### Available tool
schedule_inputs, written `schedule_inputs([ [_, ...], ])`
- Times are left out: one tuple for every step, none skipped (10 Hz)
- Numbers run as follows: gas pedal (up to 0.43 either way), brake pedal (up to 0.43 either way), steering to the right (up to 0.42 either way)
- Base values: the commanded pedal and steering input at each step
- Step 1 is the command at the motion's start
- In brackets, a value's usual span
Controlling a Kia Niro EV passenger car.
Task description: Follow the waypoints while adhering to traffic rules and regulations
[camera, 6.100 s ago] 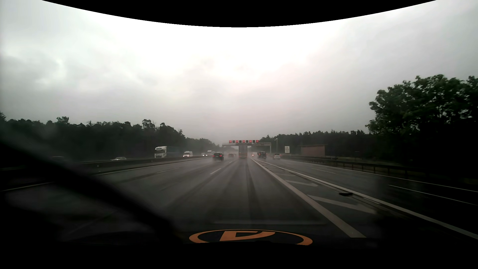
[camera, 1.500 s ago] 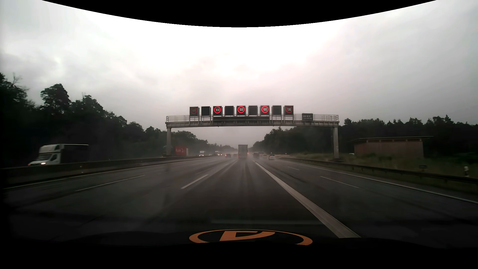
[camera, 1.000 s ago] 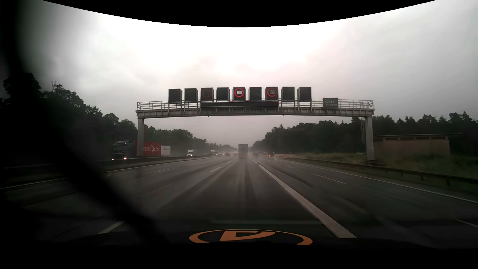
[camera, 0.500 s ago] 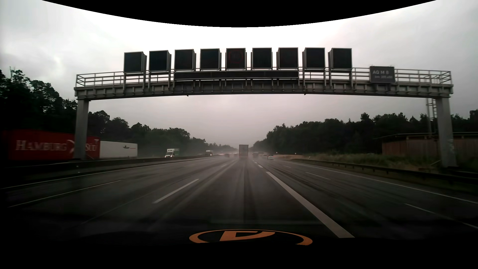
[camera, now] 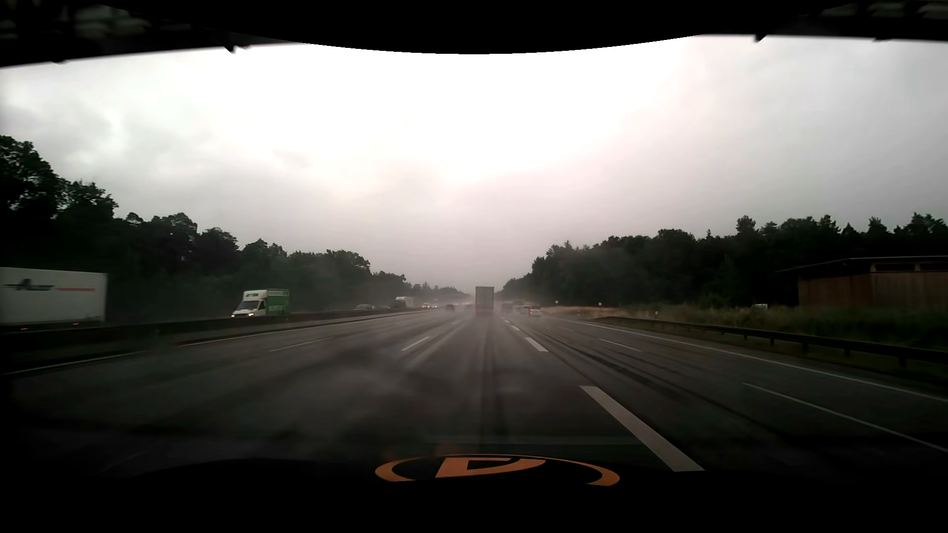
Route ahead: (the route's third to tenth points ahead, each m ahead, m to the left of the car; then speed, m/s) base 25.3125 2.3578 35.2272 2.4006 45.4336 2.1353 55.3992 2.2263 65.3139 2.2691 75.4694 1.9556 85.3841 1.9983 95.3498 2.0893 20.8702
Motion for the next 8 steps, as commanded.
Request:
schedule_inputs([
  [0.138, 0.000, -0.001],
  [0.138, 0.000, -0.001],
  [0.138, 0.000, -0.001],
  [0.138, 0.000, 0.000],
  [0.138, 0.000, 0.000],
  [0.138, 0.000, 0.001],
  [0.138, 0.000, 0.001],
  [0.138, 0.000, 0.000],
])
